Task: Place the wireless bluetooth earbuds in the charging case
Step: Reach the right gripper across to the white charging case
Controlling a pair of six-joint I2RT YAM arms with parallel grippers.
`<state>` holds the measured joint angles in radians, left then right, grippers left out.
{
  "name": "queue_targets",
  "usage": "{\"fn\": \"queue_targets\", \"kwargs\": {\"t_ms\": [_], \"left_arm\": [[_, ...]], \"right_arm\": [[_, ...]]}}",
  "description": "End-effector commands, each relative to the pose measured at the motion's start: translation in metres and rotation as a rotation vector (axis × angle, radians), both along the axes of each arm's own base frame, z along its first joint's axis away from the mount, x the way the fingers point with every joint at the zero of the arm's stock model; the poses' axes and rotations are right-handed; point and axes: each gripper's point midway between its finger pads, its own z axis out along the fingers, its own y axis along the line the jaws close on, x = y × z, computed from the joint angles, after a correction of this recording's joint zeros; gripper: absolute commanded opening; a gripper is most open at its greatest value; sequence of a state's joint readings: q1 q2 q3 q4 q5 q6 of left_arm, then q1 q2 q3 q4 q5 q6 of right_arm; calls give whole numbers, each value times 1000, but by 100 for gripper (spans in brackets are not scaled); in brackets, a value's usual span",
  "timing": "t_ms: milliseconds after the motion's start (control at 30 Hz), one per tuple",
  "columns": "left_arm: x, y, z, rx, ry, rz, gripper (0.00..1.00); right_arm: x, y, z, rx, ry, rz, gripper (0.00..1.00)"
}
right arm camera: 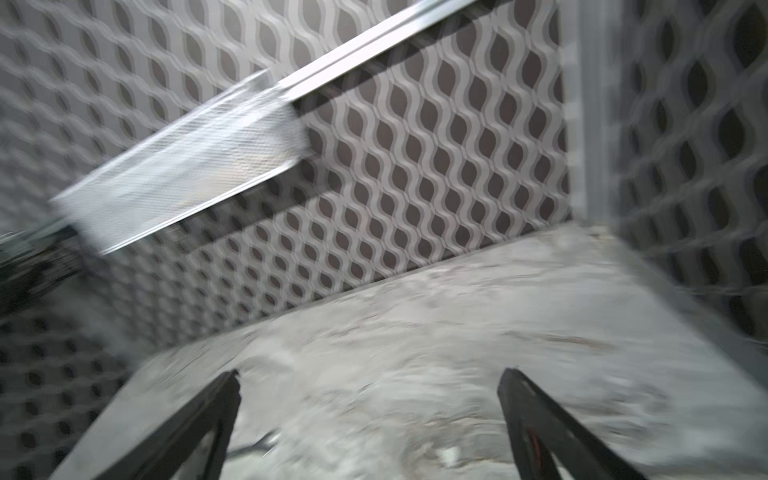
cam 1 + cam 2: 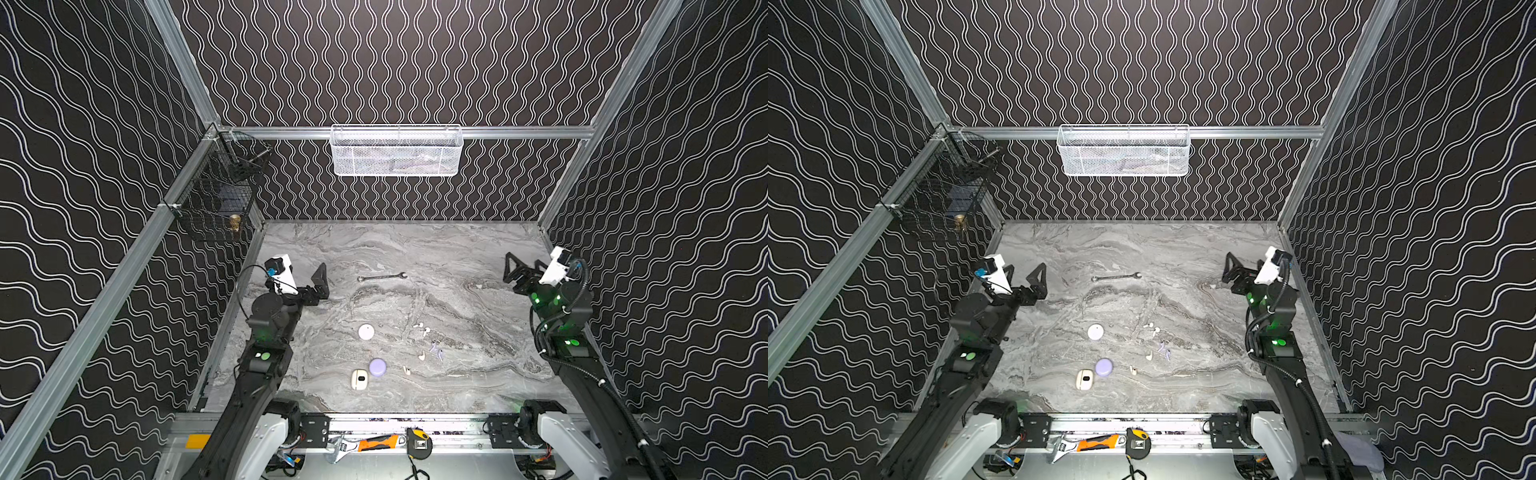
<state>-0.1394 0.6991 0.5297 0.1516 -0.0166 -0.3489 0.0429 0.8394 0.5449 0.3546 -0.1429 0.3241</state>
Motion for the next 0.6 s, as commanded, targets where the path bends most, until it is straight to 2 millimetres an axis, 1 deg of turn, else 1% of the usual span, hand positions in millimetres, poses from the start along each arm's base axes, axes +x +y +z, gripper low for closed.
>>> {"fn": "queue_targets", "kwargs": {"t_ms": [0, 33, 67, 100, 133, 167, 200, 233, 267, 300, 367, 433, 467, 500, 567], "left_arm": [[-29, 25, -73, -80, 407, 166, 99], [-34, 33, -76, -60, 468, 210, 99], [-37, 37, -79, -38, 518, 234, 99], [-36, 37, -79, -27, 533, 232, 99], [-32, 31, -83, -28, 526, 200, 99], [-27, 26, -89, -34, 513, 170, 99], [-24, 24, -99, -38, 522, 164, 99], [-25, 25, -112, -30, 556, 175, 97], [-27, 29, -124, -4, 598, 192, 93], [-29, 33, -133, 21, 628, 211, 92], [-36, 41, -152, 58, 679, 249, 92], [-38, 40, -159, 56, 672, 238, 89], [-40, 38, -159, 50, 661, 224, 88], [-41, 38, -157, 52, 652, 222, 88], [-45, 41, -153, 44, 622, 239, 93]], "right_arm": [[-17, 56, 3, -95, -26, 241, 99], [-20, 72, 4, -138, -42, 289, 98], [-25, 92, 3, -187, -67, 353, 95], [-29, 107, 1, -226, -88, 400, 95], [-33, 125, -2, -263, -105, 443, 95], [-33, 140, -8, -292, -87, 471, 95], [-33, 154, -13, -307, -54, 490, 93], [-30, 168, -22, -308, 0, 496, 89], [-28, 181, -33, -307, 54, 509, 87], [-29, 193, -41, -306, 92, 534, 86], [-33, 219, -67, -336, 194, 564, 83], [-35, 237, -88, -381, 260, 543, 84], [-38, 246, -99, -410, 297, 536, 84], [-40, 255, -107, -429, 326, 531, 85], [-47, 272, -128, -468, 403, 535, 85]]}}
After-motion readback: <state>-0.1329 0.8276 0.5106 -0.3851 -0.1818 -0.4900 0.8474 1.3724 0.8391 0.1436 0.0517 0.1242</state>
